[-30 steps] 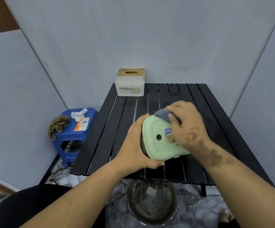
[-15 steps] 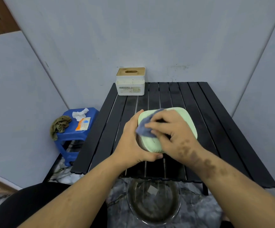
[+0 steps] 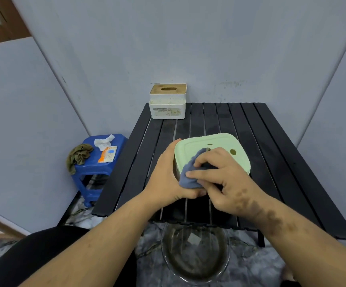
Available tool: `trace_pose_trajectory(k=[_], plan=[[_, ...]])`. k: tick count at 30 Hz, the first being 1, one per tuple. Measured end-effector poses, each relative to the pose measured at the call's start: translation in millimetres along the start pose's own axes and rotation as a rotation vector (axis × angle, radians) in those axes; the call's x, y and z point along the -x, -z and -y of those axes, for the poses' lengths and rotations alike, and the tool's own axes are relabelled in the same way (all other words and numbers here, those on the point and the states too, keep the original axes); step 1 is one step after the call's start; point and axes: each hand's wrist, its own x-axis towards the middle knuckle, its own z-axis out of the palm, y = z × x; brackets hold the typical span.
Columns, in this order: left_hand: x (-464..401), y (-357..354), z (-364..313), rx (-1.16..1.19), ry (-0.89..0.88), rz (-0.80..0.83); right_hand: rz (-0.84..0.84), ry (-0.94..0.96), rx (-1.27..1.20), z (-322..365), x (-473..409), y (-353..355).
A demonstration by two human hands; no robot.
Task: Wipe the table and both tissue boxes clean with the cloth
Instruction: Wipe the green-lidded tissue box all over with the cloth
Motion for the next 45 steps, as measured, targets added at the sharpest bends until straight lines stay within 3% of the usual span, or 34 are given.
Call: trace_pose_trajectory(k=[9,18,23,29,37,41,45], plan=[[-0.2,-5.0,-13.6,-0.101,-0.054,-0.002,-0.284,-0.303,0.209,-11.9,-14.5,-6.8],[2.5,8.0,-6.0,-0.028,0.04,-0.032,0.068,-0.06,0.128,-5.3,1.1,3.7],[1.0,-4.3,-9.0,-0.015,0.04,-0.014,0.001,-0.101,0.126,0.7,-0.4,1.5],[6.7,-28.1,-12.0,-0.019,0.091,0.028,-0.243,-0.396,0.148,-6.2,-30.2,8.2],[6.4,-4.6,-2.5,0.039,0.117,-0.027,0.088,-0.142,-0.022,6.6,-12.8,0.9],[8.4,1.4,0.6,0.039,0.112,-0.034,0.045,-0.19,-0.073,-6.1,9.1,10.8],[11.0,1.1,0.3,0.049,0.107,-0.044,-0.104,-0.399,0.062,-27.5,24.9,29.1]])
